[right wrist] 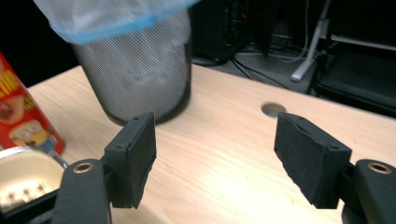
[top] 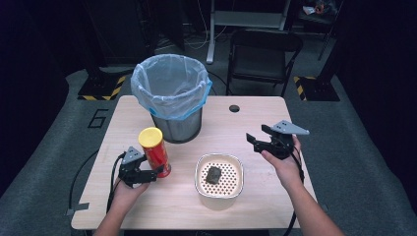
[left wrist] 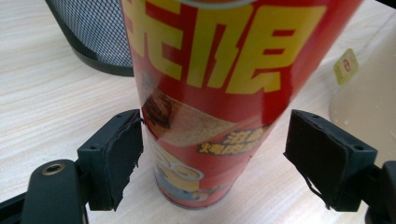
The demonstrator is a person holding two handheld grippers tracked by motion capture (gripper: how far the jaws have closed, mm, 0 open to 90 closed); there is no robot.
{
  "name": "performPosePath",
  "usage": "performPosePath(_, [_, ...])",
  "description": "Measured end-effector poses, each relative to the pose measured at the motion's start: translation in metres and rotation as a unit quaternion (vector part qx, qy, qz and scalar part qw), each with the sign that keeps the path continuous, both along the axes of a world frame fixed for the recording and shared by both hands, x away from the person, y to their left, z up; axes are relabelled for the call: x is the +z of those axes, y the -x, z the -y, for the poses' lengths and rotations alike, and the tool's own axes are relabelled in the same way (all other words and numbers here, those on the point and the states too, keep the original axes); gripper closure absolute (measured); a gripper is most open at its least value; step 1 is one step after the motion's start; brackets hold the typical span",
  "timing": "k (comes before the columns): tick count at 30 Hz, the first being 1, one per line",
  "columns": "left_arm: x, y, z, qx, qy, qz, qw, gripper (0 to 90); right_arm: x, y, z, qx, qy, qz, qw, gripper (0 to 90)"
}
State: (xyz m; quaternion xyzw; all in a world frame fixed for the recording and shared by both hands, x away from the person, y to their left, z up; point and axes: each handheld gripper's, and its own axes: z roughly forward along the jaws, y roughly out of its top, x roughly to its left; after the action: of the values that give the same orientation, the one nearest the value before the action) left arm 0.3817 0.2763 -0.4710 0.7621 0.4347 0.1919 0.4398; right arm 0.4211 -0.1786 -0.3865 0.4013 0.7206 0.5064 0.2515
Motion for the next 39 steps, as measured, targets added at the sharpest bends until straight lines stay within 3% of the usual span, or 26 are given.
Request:
performPosePath(4, [-0.003,-0.002,0.004,0.010,0.001,0.002,0.9999,18.5,-0.018,0.009,0.015,-0.019,-0.003,-0.009,0.9998,29.2])
performPosePath(7, [-0.005,-0.003,0.007,0.016,-0.001,0.010,0.9998,18.5,-0.034,0.016,0.023,-0.036,0.010,-0.013,0.9992,29.2])
performPosePath(11, [-0.009,-0.005,0.008,0.021,0.006,0.008,0.9997,18.5,-0.053,0.024,0.028,-0.048,0.035,-0.029,0.9978,29.2])
performPosePath(18, [-0.015,-0.008,0.008,0.034,0.018,0.007,0.9992,19.5,-0.075,0.038,0.030,-0.051,0.047,-0.044,0.9966,29.2])
performPosePath(22, [-0.016,-0.007,0.011,0.040,0.012,0.018,0.9989,21.7,-0.082,0.039,0.029,-0.052,0.053,-0.051,0.9959,29.2])
performPosePath(27, [-0.016,-0.006,0.013,0.042,-0.001,0.032,0.9986,22.9,-0.093,0.043,0.030,-0.055,0.041,-0.063,0.9957,29.2])
performPosePath(34, [-0.013,-0.005,0.016,0.040,-0.022,0.037,0.9983,23.3,-0.098,0.044,0.032,-0.059,0.049,-0.067,0.9948,29.2])
performPosePath(39, [-0.010,-0.004,0.018,0.034,-0.020,0.039,0.9985,23.4,-0.101,0.044,0.034,-0.064,0.046,-0.073,0.9942,29.3])
